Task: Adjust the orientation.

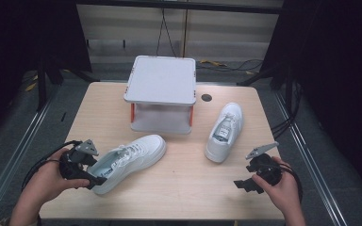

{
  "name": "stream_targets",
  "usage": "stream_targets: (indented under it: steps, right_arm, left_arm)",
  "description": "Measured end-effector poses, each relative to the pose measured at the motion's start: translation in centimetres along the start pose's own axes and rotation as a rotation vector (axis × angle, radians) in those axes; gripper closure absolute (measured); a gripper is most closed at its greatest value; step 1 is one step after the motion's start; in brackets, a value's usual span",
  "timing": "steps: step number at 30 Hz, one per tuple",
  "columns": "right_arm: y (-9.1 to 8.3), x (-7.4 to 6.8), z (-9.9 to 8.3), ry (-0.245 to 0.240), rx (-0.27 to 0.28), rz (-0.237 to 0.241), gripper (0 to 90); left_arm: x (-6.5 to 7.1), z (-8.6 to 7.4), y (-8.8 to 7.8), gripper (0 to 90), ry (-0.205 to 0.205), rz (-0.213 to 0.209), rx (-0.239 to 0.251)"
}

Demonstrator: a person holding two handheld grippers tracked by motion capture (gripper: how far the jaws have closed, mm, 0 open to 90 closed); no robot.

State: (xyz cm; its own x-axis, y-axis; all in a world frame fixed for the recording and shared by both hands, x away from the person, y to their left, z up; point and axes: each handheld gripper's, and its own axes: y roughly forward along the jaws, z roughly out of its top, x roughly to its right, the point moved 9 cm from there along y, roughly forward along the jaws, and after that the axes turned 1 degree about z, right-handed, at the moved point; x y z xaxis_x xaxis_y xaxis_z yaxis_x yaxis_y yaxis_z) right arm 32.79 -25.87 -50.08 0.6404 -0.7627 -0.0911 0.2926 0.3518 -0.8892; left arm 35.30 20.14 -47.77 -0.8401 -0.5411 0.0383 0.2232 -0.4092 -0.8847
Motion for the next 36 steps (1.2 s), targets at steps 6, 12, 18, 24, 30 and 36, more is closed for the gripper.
stream_targets:
  steps: [6,12,18,24,30,36]
  right_arm:
    - [0.3,0.2,-0.1,0.001,0.000,0.006,20.6]
    - [0.2,0.2,-0.1,-0.002,0.003,0.008,20.6]
    - [0.2,-0.1,0.2,-0.013,0.006,0.010,20.6]
    - [0.2,-0.2,0.3,-0.020,0.003,0.008,20.6]
    - [0.3,-0.4,0.3,-0.023,0.000,0.012,20.6]
    - [0.4,-0.3,0.3,-0.025,0.000,0.013,20.7]
  left_arm:
    - [0.4,0.2,0.1,25.2,0.031,0.005,-0.021]
    - [1.0,0.7,0.3,25.4,0.059,0.011,-0.024]
    - [1.3,1.3,0.1,28.0,0.093,0.014,-0.029]
    - [2.1,1.6,1.0,31.3,0.124,-0.005,-0.056]
    - [2.0,1.4,1.9,37.7,0.139,0.010,-0.083]
    - [1.7,0.9,2.7,43.7,0.144,0.002,-0.115]
